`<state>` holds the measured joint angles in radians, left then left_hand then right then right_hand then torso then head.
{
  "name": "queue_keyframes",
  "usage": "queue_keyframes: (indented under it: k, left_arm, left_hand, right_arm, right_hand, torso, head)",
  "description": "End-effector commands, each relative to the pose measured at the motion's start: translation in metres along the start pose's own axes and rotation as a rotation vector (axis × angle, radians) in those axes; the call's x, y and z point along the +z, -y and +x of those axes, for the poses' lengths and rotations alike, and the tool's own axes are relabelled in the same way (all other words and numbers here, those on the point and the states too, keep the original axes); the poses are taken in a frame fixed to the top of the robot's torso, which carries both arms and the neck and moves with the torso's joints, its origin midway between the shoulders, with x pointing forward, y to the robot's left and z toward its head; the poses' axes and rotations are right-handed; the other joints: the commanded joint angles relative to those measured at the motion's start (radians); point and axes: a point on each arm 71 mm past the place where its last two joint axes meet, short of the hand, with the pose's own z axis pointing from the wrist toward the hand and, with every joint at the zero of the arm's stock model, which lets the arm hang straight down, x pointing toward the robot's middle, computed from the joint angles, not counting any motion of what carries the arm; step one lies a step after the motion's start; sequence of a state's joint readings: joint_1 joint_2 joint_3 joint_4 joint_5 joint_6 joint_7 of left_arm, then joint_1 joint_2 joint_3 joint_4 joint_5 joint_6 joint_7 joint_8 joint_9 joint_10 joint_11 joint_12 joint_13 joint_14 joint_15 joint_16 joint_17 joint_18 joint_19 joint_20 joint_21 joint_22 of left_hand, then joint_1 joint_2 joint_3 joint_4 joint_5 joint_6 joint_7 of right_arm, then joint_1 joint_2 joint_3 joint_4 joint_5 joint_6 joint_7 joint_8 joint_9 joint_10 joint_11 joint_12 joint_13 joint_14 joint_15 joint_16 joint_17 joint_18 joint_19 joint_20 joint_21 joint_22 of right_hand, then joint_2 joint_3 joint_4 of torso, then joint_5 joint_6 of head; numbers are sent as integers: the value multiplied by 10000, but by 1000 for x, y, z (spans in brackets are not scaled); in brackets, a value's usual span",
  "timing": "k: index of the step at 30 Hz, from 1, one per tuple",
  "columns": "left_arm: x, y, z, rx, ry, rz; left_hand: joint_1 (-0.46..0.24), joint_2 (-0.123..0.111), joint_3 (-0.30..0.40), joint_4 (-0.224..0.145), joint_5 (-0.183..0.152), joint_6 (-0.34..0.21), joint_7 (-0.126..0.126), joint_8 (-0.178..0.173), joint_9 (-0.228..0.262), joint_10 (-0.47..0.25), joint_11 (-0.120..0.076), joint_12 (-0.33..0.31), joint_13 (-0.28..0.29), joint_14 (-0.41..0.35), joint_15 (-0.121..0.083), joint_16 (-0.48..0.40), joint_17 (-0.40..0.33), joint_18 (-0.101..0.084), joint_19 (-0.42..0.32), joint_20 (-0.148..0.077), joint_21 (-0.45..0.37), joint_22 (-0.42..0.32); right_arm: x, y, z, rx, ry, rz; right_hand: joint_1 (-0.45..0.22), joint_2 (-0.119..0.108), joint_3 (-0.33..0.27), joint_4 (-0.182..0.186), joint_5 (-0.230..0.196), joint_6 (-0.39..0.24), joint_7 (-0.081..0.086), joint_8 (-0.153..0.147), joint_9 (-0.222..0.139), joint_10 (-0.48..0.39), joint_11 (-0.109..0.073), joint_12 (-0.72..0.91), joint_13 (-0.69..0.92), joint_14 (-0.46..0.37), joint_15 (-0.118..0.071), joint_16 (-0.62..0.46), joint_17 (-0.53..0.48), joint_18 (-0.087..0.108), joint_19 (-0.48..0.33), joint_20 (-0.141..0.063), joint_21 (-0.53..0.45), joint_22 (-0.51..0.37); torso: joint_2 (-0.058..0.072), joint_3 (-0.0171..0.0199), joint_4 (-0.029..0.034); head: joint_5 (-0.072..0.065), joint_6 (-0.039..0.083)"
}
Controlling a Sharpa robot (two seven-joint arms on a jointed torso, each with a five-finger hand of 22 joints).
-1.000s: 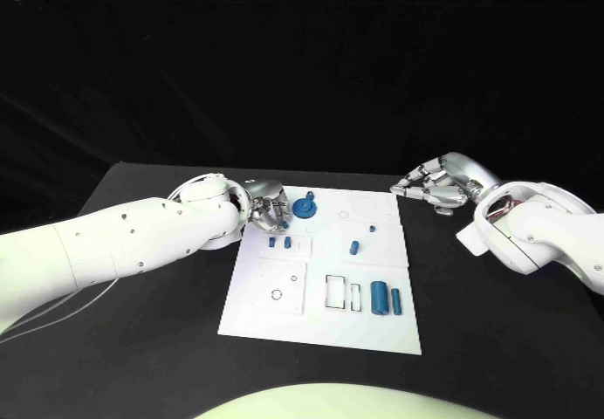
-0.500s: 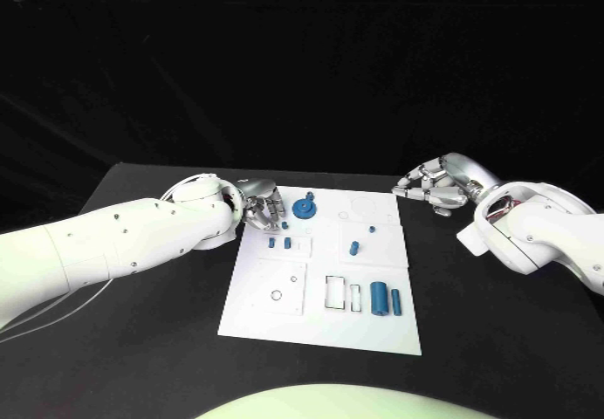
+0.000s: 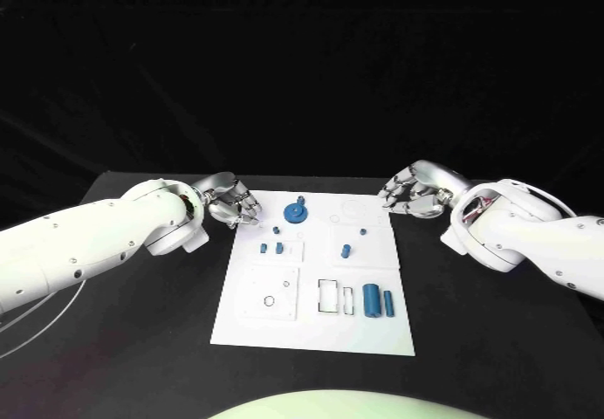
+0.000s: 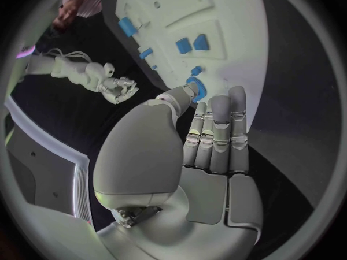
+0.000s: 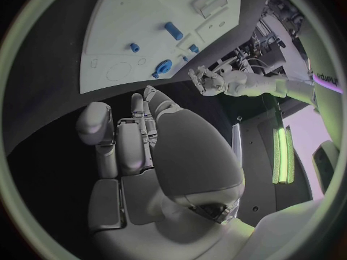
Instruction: Assemble the parts on the task board
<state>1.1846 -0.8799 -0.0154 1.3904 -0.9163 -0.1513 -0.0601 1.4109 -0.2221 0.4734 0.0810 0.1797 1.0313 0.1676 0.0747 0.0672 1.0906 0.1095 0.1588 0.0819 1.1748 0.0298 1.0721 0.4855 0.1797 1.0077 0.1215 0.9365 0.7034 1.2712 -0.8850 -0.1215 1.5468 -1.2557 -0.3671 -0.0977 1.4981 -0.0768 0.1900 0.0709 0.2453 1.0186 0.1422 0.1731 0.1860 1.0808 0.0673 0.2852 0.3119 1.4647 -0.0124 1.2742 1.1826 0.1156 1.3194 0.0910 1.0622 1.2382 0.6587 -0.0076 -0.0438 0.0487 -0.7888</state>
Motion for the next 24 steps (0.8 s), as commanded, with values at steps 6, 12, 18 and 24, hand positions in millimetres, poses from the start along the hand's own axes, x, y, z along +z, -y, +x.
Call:
queue_keyframes:
  k: [6, 12, 18, 24]
  left_arm:
    - [-11, 14, -3, -6074, 787, 1165]
    - [-16, 18, -3, -7046, 946, 1362]
    - [-20, 21, -3, -7792, 999, 1567]
    - [-23, 23, -2, -8144, 939, 1718]
  left_hand:
    - [226, 264, 31, -190, -5, 346, -51, 192, 42, 481, -121, 555, 163, -454, -83, -616, -435, 58, -289, -70, -438, -258]
    - [231, 334, -70, -265, -12, 488, -116, 300, 60, 590, -198, 861, 276, -476, -131, -729, -532, 55, -309, -104, -557, -329]
    - [258, 382, -134, -330, -11, 539, -147, 352, 72, 637, -244, 1065, 356, -485, -160, -765, -572, 53, -308, -129, -606, -356]
    - [265, 402, -158, -355, -11, 534, -143, 359, 72, 610, -243, 1123, 379, -517, -160, -792, -590, 49, -323, -134, -632, -368]
  right_arm:
    - [7, -10, 27, -3937, -614, -858]
    - [13, -14, 39, -4549, -647, -990]
    - [19, -19, 49, -4760, -702, -1110]
    - [23, -20, 56, -4855, -772, -1142]
  right_hand:
    - [-347, -415, 612, -39, -87, 318, -9, -353, -177, 376, 65, -709, -840, 419, 81, 276, 268, -153, 233, 18, 442, 394]
    - [-498, -543, 820, -45, -7, 367, 36, -495, -238, 454, 111, -893, -1079, 439, 106, 391, 381, -192, 328, 37, 632, 556]
    - [-574, -600, 1004, -72, 112, 433, 62, -576, -270, 540, 130, -989, -1231, 464, 128, 506, 495, -224, 409, 51, 798, 691]
    - [-595, -608, 1086, -89, 146, 475, 63, -596, -277, 584, 129, -1016, -1284, 469, 129, 541, 528, -233, 430, 55, 846, 735]
  torso:
    - [29, -5, -2]
    - [27, -4, 3]
    - [26, -11, -2]
    - [24, -13, 22]
  head:
    - [-273, 66]
    - [-312, 50]
    - [-353, 25]
    - [-409, -5]
